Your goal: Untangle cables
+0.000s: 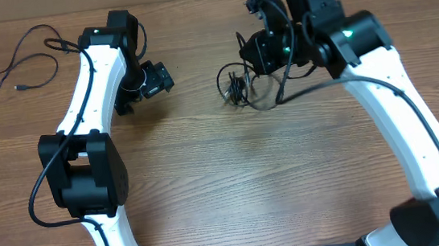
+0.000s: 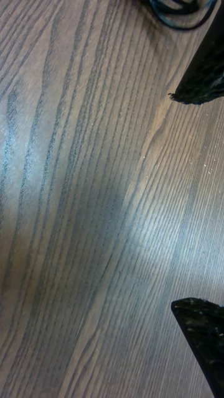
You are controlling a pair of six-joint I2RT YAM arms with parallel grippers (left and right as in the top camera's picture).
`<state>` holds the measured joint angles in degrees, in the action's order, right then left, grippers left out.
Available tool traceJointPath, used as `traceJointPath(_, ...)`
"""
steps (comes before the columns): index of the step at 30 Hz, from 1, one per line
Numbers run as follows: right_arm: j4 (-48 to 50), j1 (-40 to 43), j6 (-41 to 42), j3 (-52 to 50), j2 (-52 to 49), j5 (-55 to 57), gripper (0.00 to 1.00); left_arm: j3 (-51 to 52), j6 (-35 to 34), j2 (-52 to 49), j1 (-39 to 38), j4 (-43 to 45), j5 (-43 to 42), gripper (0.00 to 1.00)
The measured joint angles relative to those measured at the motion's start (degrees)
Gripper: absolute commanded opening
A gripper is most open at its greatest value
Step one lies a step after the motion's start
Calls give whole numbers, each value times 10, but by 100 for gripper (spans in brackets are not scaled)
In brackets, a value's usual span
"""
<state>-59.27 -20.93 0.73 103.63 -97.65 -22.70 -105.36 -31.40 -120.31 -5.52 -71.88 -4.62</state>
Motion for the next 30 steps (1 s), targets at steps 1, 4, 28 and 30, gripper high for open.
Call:
traceJointPath(1, -1, 0, 7, 0, 8, 3, 4, 0, 0, 0, 0, 0, 0, 100)
traceJointPath(4, -11, 0, 25, 1, 17, 3, 4, 0, 0, 0, 0, 0, 0, 100)
traceJointPath(28, -24, 3, 109, 6, 245, -75, 4, 0, 0, 0, 0, 8, 0, 99)
traceJointPath(30, -29, 3, 112, 6, 256, -73, 4, 0, 0, 0, 0, 6, -5, 100)
